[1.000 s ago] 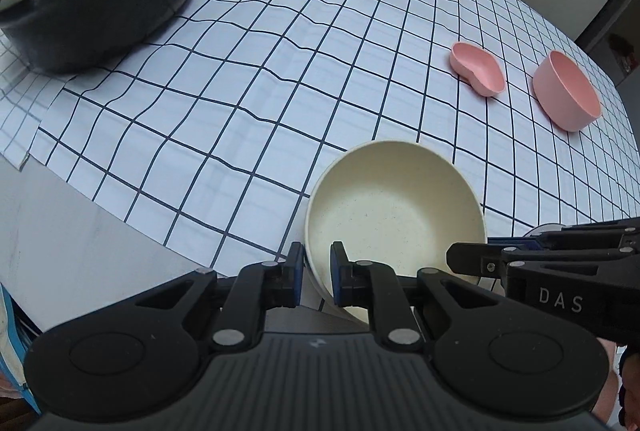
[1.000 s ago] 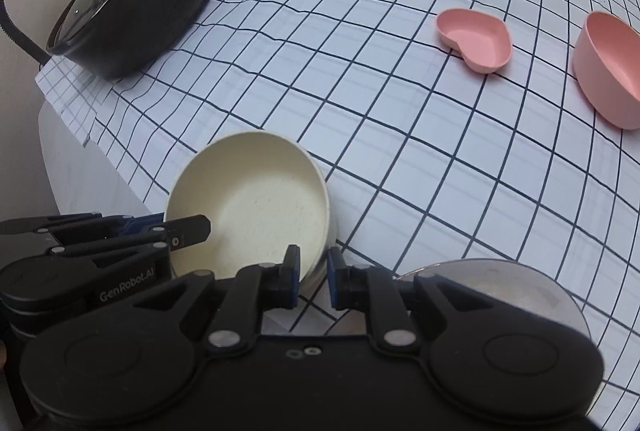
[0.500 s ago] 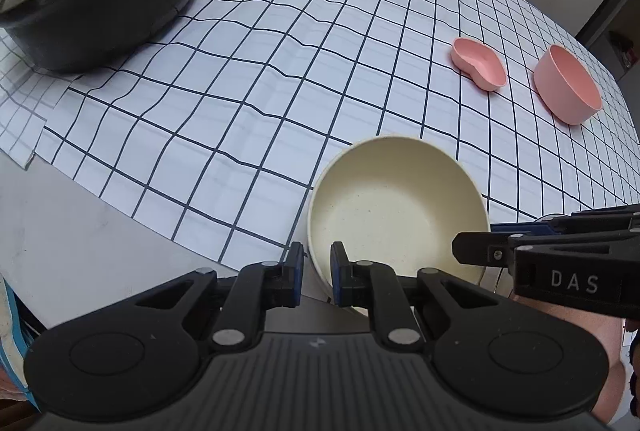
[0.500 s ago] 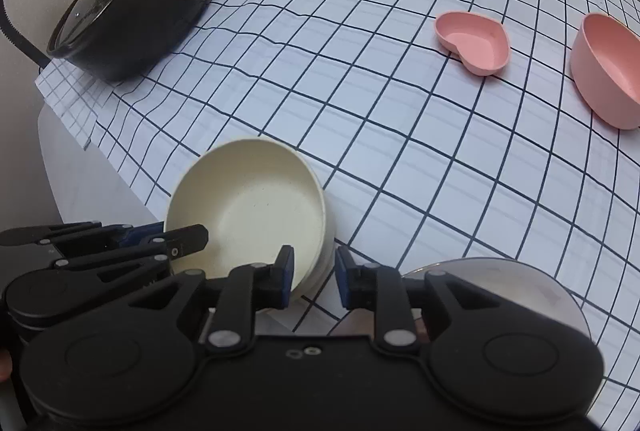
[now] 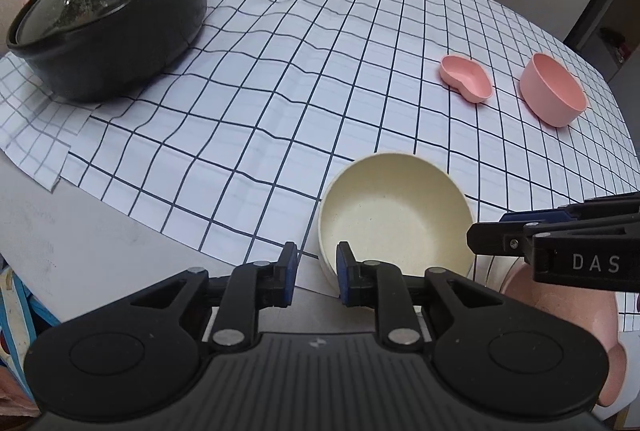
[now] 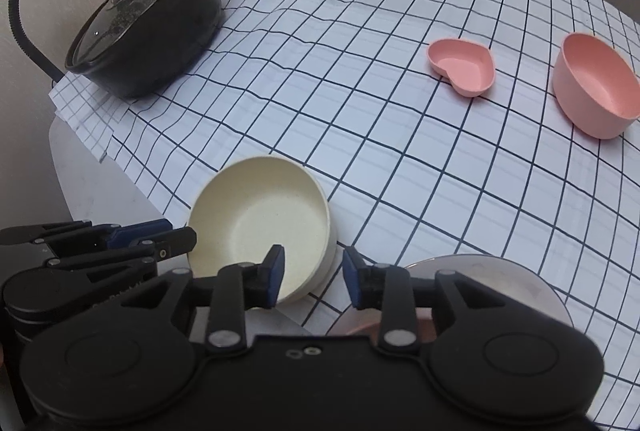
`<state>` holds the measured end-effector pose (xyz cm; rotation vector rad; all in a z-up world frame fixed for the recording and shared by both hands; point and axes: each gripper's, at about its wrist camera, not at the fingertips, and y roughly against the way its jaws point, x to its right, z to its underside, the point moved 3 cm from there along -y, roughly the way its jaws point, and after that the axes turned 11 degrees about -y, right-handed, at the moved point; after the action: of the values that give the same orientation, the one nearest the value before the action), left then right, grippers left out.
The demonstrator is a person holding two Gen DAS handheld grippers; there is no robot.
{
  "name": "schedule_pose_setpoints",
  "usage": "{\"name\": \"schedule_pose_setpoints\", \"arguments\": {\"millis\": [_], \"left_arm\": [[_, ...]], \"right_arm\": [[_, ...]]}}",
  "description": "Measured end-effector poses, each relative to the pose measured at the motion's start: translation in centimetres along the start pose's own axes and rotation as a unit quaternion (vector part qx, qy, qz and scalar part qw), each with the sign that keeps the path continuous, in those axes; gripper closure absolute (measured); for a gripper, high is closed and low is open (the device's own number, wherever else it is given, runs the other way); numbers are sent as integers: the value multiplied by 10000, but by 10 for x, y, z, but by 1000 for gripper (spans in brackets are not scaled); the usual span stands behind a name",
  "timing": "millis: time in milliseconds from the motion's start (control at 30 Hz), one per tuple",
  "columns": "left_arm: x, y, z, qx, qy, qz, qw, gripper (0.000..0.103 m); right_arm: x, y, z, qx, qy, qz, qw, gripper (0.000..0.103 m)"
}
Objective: Organize plates and bowls
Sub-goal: 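Lower the cream bowl onto the pink plate and open both grippers, then move both grippers to the pink bowl and grasp its rim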
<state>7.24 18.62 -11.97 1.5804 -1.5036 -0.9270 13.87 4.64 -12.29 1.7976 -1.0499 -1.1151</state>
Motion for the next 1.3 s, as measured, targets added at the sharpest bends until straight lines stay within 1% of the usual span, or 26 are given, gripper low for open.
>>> {"name": "schedule_pose_setpoints", "arguments": {"millis": [67, 333, 467, 500, 600, 633, 667, 767, 833, 900, 933, 1033, 1100, 1133, 1167, 1233, 1300], "left_arm": [[2, 5, -2, 63, -15, 22, 10000, 79], [18, 21, -17, 292, -256, 92, 9992, 78], [32, 24, -29, 405, -365, 154, 9984, 77], [35, 25, -33, 432, -382, 171, 9982, 76], [46, 27, -43, 528, -450, 166, 9975, 59], [51, 28, -47, 585, -485, 134, 9970, 51], [54, 29, -51, 628, -521, 101, 9966, 49], [65, 29, -65, 683, -563, 125, 9960, 49], [73, 28, -73, 719, -587, 134, 9956, 47], [82, 27, -82, 771, -636, 118, 9949, 42], [87, 26, -87, 797, -662, 106, 9946, 38], [101, 22, -99, 853, -738, 109, 9936, 35], [110, 18, -109, 882, -739, 145, 9932, 31], [114, 15, -113, 895, -714, 156, 9933, 28], [117, 12, -118, 901, -676, 165, 9935, 26], [123, 5, -130, 881, -602, 226, 9940, 26], [129, -4, -141, 819, -495, 268, 9951, 26]], "right_arm": [[0, 6, 1, 74, 19, 10, 10000, 69], [7, 33, -2, 423, -4, 62, 9991, 63], [17, 47, -7, 589, -31, 88, 9982, 62], [20, 50, -9, 621, -49, 101, 9980, 59], [28, 59, -15, 728, 6, 147, 9972, 52], [30, 62, -17, 774, 37, 168, 9968, 51], [33, 65, -19, 807, 53, 168, 9966, 51], [43, 72, -28, 859, 54, 153, 9962, 50], [51, 76, -34, 916, 77, 183, 9956, 43], [60, 81, -40, 994, 51, 217, 9948, 36], [66, 83, -43, 1039, 29, 245, 9943, 34], [83, 89, -53, 1122, -23, 298, 9932, 29], [94, 92, -60, 1194, -49, 308, 9924, 21], [101, 94, -63, 1244, -55, 330, 9917, 18], [106, 96, -67, 1285, -47, 343, 9911, 16], [119, 98, -75, 1341, -55, 408, 9901, 7], [132, 100, -84, 1404, -127, 507, 9887, 6]]}}
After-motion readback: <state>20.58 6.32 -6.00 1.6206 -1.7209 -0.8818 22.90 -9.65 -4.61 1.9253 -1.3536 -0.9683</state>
